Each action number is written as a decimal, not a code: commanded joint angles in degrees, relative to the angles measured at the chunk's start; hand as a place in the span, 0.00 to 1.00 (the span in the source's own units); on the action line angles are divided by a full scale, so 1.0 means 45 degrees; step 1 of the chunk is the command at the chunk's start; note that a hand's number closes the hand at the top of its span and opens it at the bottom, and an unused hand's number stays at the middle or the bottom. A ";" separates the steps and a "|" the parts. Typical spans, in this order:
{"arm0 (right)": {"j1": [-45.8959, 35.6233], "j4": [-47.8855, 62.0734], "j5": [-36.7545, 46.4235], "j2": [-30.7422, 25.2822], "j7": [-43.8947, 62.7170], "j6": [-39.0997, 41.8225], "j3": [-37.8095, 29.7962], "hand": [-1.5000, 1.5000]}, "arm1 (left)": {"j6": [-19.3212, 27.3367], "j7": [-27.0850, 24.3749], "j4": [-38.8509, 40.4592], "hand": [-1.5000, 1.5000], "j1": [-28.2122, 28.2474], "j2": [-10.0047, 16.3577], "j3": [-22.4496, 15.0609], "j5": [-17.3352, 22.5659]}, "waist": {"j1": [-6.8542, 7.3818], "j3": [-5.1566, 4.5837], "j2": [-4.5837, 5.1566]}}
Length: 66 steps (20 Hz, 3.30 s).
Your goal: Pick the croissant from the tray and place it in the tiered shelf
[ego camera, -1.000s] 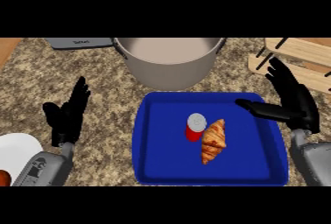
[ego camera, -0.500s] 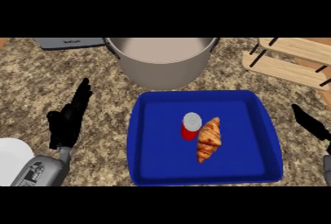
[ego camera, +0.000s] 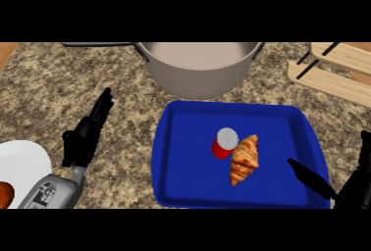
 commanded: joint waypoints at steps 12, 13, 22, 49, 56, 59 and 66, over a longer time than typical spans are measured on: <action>-0.1731 -0.2023 0.5448 0.2130 0.8862 1.0427 0.2396 0.00 | -0.0156 0.0137 -0.0160 0.50 -0.0387 -0.0506 -0.0495 -0.0306 | 0.0791 -0.0015 0.0141; -0.2023 -0.1826 0.5802 0.2440 0.9360 1.0942 0.2487 0.00 | -0.0259 0.0288 -0.0168 0.50 -0.0456 -0.0399 -0.0453 -0.0255 | 0.0889 -0.0024 0.0155; -0.4152 -0.1133 0.7030 0.4439 1.1665 1.4245 0.2856 0.00 | -0.0360 0.0005 0.0220 0.50 -0.0583 -0.0461 -0.0103 -0.0193 | 0.0814 0.0049 0.0123; -0.7229 0.1865 0.6796 0.4475 1.1684 1.4785 0.1382 0.00 | -0.0619 -0.0072 0.0577 0.50 -0.0564 -0.0967 -0.0076 -0.0519 | 0.0761 0.0089 0.0115; -0.6571 0.2116 0.6782 0.4475 1.1684 1.4386 0.1628 0.00 | -0.0650 -0.0189 0.0351 0.50 -0.0258 -0.0937 -0.0049 -0.0632 | 0.0742 0.0092 0.0058; -0.6569 0.2130 0.6823 0.4475 1.1685 1.4589 0.1207 0.00 | -0.1006 -0.0298 0.0614 0.50 -0.0305 -0.0469 0.0441 -0.0456 | 0.0656 0.0095 0.0066; -0.6609 0.2780 0.6708 0.4476 1.1684 1.4457 0.1177 0.00 | -0.1065 -0.0706 0.0339 0.50 0.0256 -0.0712 0.0248 -0.0551 | 0.0848 0.0094 0.0049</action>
